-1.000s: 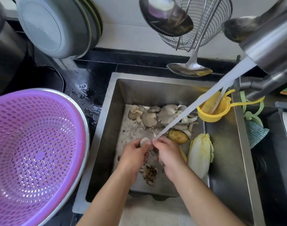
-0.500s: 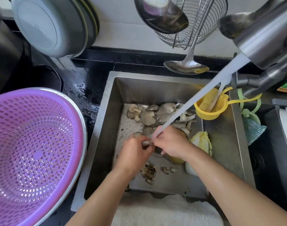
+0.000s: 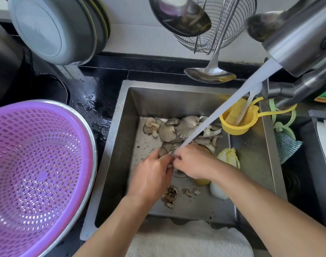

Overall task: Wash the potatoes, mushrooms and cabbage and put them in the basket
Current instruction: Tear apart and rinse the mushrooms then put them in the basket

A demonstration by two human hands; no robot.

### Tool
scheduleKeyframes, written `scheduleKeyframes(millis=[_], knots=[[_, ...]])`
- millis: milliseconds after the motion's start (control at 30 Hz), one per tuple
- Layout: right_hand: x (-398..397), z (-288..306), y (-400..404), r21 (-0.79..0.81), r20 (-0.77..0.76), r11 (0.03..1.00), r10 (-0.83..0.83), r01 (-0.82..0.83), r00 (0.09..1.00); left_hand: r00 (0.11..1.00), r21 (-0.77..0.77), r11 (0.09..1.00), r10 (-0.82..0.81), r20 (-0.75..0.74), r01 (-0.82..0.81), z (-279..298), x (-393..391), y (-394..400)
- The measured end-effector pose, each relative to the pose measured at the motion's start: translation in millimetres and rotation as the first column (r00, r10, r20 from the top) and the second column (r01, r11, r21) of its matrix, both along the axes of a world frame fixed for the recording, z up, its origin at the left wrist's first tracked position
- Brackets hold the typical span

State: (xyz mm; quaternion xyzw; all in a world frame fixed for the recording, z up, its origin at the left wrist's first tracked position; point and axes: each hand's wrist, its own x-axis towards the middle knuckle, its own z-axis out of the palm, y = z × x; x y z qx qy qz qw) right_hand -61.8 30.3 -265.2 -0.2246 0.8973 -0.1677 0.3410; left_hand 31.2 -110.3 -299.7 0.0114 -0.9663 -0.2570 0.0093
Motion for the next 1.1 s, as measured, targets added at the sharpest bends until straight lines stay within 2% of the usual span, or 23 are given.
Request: scheduleKeyframes(millis=[100,167,233,300,333,400,467,500,533,567,600,633,667,700,733,767,800,833,900,933,967,1033,1100], knots=[[0,-2,2,-0.044,0.04,0.999,-0.021,0.022,0.999,0.999,0.057,0.998,0.011,0.032,-0.012,-3,0,-2],[0,-2,7,-0.181,0.212,0.971,-0.116,0.156,0.97,0.991,0.289,0.95,0.099,0.09,-0.121,-2,-1,-4],[1,-6,11,-0.304,0.52,0.841,-0.248,0.448,0.818,0.969,0.503,0.83,0.176,0.174,-0.241,2,-3,-4],[7,-10,9,-0.31,0.686,0.685,-0.319,0.66,0.653,0.939,0.614,0.713,0.22,0.264,-0.339,7,-4,-1],[11,-13,7,-0.31,0.725,0.605,-0.349,0.734,0.594,0.913,0.684,0.606,0.232,0.335,-0.405,7,-5,1],[19,-17,1,-0.295,0.813,0.422,-0.36,0.857,0.457,0.852,0.796,0.303,0.203,0.483,-0.524,5,-9,6],[28,-19,-4,-0.26,0.882,0.25,-0.332,0.933,0.334,0.832,0.835,0.033,0.107,0.544,-0.55,3,-10,13],[31,-21,-5,-0.224,0.907,0.175,-0.323,0.959,0.271,0.827,0.83,-0.04,0.076,0.558,-0.556,2,-11,16],[34,-24,-4,-0.21,0.906,0.138,-0.345,0.968,0.246,0.818,0.821,-0.043,0.068,0.571,-0.569,2,-13,18],[36,-28,-4,-0.227,0.875,0.15,-0.403,0.962,0.269,0.807,0.807,0.048,0.093,0.583,-0.589,2,-15,18],[37,-32,-1,-0.274,0.783,0.237,-0.508,0.932,0.359,0.8,0.77,0.221,0.132,0.585,-0.599,2,-18,18],[36,-36,3,-0.327,0.602,0.409,-0.605,0.852,0.521,0.801,0.69,0.424,0.177,0.572,-0.586,3,-20,17],[34,-36,8,-0.322,0.364,0.601,-0.635,0.732,0.682,0.807,0.593,0.58,0.215,0.55,-0.559,4,-20,16],[29,-37,13,-0.267,0.147,0.73,-0.614,0.629,0.776,0.807,0.513,0.664,0.244,0.538,-0.543,4,-19,15],[23,-35,19,-0.235,0.025,0.757,-0.623,0.61,0.782,0.789,0.469,0.68,0.276,0.55,-0.564,1,-16,12],[16,-31,27,-0.253,-0.016,0.728,-0.662,0.637,0.75,0.751,0.444,0.652,0.311,0.583,-0.615,-2,-12,7],[9,-28,35,-0.266,-0.043,0.705,-0.69,0.657,0.723,0.704,0.478,0.553,0.319,0.635,-0.682,-5,-7,1],[3,-26,41,-0.257,-0.05,0.714,-0.683,0.652,0.728,0.664,0.549,0.393,0.269,0.698,-0.737,-6,-2,-4],[1,-25,46,-0.153,0.0,0.816,-0.564,0.557,0.826,0.646,0.648,-0.02,0.068,0.76,-0.761,-2,4,-10],[6,-26,44,-0.086,0.047,0.868,-0.487,0.49,0.872,0.65,0.637,-0.187,-0.011,0.76,-0.748,1,5,-12],[12,-30,43,-0.02,0.091,0.897,-0.438,0.441,0.894,0.655,0.612,-0.298,-0.067,0.752,-0.733,5,5,-12],[26,-41,41,0.064,0.147,0.907,-0.42,0.415,0.896,0.672,0.583,-0.403,-0.121,0.73,-0.706,10,1,-8],[34,-53,41,0.138,0.147,0.907,-0.416,0.398,0.898,0.683,0.579,-0.432,-0.128,0.719,-0.691,16,-4,-5]])
